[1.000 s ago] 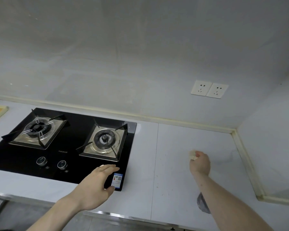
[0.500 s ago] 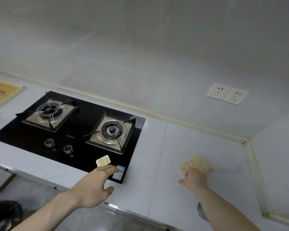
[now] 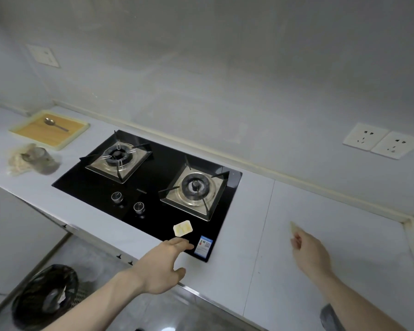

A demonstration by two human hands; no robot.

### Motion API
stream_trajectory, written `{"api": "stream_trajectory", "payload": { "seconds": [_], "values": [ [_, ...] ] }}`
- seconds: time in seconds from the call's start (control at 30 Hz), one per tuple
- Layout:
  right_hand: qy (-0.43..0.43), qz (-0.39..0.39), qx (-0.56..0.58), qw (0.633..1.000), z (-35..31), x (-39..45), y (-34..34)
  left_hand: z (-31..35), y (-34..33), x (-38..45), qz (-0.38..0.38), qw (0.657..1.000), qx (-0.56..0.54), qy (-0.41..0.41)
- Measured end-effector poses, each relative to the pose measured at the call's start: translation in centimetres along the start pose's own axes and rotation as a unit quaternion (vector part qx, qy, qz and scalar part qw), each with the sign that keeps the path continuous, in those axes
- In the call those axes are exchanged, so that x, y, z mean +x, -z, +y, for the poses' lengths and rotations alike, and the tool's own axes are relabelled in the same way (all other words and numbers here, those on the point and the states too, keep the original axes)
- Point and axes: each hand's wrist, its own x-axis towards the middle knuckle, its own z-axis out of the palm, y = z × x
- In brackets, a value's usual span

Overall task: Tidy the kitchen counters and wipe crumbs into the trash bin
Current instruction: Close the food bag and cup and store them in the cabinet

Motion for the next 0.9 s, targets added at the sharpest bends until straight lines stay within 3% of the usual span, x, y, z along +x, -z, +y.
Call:
{"api": "stream_trajectory", "payload": {
  "seconds": [0.13, 0.3, 0.53, 0.9],
  "values": [
    [0.056, 0.026, 0.132, 0.989, -4.6, -0.7, 2.4, -1.6, 0.5, -1.0, 0.015, 0.999, -0.027, 0.016],
    [0.220, -0.033, 0.241, 0.945, -13.5, -4.1, 4.0, -4.4, 2.2, -3.7, 0.041, 0.995, -0.081, 0.047],
    [0.378, -0.121, 0.190, 0.898, -28.5, -7.5, 4.4, -10.6, 6.6, -9.8, 0.125, 0.980, -0.108, 0.109],
    [0.457, -0.144, 0.189, 0.857, -48.7, -12.3, 0.2, -25.5, 13.1, -22.0, 0.231, 0.945, -0.136, 0.188]
  ]
}}
